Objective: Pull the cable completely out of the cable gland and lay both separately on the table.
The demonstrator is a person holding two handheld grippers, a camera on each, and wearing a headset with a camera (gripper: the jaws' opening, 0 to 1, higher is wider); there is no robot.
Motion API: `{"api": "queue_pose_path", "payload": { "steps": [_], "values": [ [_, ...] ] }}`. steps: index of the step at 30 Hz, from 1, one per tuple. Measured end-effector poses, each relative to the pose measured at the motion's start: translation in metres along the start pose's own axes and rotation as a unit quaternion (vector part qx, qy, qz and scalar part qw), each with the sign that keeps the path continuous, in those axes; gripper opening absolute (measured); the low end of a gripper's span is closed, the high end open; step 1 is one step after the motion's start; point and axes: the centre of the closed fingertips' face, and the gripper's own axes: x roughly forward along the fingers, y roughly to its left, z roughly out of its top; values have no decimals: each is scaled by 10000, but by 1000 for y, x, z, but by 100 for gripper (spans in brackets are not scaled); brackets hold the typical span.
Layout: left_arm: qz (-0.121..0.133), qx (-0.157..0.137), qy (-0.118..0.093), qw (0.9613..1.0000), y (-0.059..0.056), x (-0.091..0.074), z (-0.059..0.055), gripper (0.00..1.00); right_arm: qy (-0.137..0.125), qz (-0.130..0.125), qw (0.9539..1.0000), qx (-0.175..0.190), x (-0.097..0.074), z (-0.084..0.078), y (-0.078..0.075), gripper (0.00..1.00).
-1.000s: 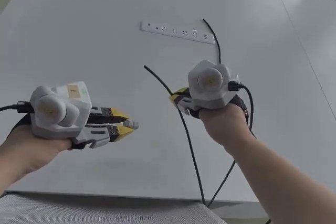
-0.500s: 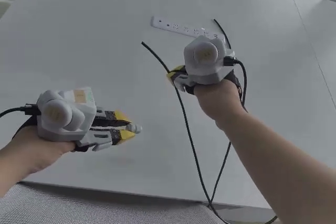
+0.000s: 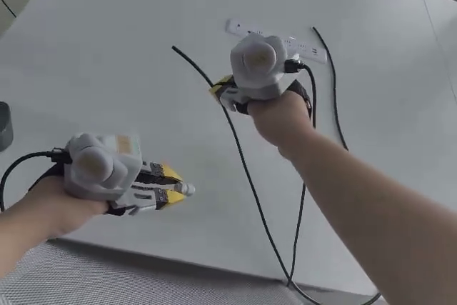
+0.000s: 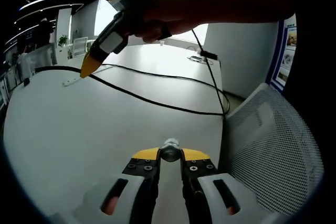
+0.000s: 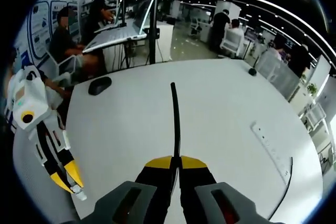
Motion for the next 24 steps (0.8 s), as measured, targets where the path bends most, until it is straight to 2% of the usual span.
{"api": "queue_pose_path", "payload": {
  "steps": [2,3,5,12,19,22,24],
  "values": [
    [-47,-26,64,10000,-1,2,-5,16,37,97,9999,-129,9,4,5,0],
    [-52,-12,101,9999,-2,3,-8,16,90,185,9991,-363,15,6,10,0],
    [-74,-4,132,9999,-2,4,-13,16,112,326,9978,-562,24,8,19,0],
    [-108,-111,204,9997,1,14,-27,16,322,704,9921,-986,60,5,46,0],
    [87,-289,203,9993,15,14,-38,16,501,988,9884,-1039,94,2,65,0],
    [239,-413,112,9988,24,11,-40,16,558,1086,9879,-953,103,-1,71,0],
    [309,-426,176,9985,29,11,-46,16,617,1111,9882,-854,107,-4,73,0]
  ]
}}
